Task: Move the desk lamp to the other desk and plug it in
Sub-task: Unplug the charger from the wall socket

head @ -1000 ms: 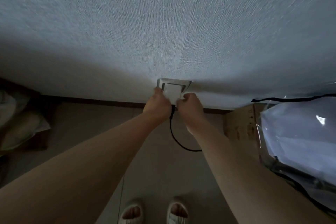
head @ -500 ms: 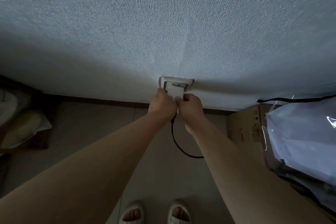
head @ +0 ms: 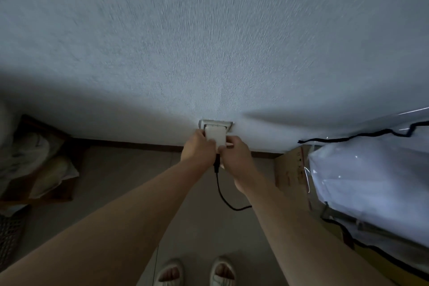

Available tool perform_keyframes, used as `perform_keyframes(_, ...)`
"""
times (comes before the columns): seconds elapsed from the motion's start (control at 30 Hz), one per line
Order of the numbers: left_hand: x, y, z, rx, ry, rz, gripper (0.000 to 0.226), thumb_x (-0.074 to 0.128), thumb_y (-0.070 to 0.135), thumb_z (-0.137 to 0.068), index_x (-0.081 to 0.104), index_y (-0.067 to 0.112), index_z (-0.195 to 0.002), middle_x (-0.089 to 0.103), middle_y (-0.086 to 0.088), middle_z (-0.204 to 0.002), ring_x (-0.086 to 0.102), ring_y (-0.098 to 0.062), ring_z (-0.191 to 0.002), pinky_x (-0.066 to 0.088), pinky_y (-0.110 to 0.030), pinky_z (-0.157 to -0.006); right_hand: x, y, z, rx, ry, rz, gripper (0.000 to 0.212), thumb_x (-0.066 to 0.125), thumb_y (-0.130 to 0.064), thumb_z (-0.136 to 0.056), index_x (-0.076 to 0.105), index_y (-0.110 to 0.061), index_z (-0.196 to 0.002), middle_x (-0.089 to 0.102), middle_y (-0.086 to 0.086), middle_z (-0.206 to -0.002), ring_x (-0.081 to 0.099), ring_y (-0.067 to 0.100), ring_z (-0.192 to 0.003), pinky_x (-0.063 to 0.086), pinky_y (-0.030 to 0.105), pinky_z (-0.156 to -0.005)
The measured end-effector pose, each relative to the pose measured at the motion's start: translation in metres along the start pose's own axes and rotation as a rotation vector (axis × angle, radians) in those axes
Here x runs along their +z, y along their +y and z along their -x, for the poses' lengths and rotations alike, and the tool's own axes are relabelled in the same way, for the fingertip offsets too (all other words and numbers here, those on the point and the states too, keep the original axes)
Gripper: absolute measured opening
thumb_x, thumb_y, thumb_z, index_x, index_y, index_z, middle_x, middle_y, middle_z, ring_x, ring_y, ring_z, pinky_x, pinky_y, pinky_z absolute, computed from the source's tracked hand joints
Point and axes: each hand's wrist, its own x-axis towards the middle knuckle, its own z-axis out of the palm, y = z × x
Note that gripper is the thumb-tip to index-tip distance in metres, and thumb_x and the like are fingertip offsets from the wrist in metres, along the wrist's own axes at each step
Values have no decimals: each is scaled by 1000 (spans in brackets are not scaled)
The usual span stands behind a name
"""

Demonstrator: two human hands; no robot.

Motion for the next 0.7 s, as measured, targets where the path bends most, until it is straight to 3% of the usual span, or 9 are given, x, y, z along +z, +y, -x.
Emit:
perform_keyframes(0.17,-32,33,41,-4,59,122,34,43,18,-95,47,8,-127,60,-15,-120,59,-31,-104,51,-45,-91,-6,-38,61,-65,-121,11,24,56,-8,-84,53,-5,-107,60,9,-80,51,11,-58,39,19,-48)
perform_keyframes(0.3,-60,62,68,46,127,213,32,41,19,-95,51,7,-122,63,-15,-111,61,-29,-94,53,-41,-80,-16,-74,100,-41,-179,-115,22,49,0,-90,41,-13,-105,57,9,-73,51,8,-41,41,16,-36)
perform_keyframes(0.4,-78,83,90,69,153,266,31,40,19,-95,52,7,-122,63,-14,-107,59,-26,-84,48,-34,-67,-22,-97,124,-134,-108,100,18,51,-8,-91,49,-7,-109,57,5,-66,49,10,-43,42,19,-43)
perform_keyframes(0.6,-119,126,143,101,158,400,35,42,17,-96,47,8,-129,62,-15,-116,63,-29,-98,55,-43,-84,-38,-144,184,-230,-18,250,17,50,-15,-89,59,-1,-93,58,6,-64,49,14,-48,44,29,-54)
perform_keyframes(0.7,-135,148,173,136,105,489,36,42,14,-97,45,6,-131,59,-11,-106,61,-25,-90,53,-32,-69,-50,-166,214,-335,40,318,13,50,-15,-87,60,-6,-85,60,9,-70,52,19,-57,46,36,-63)
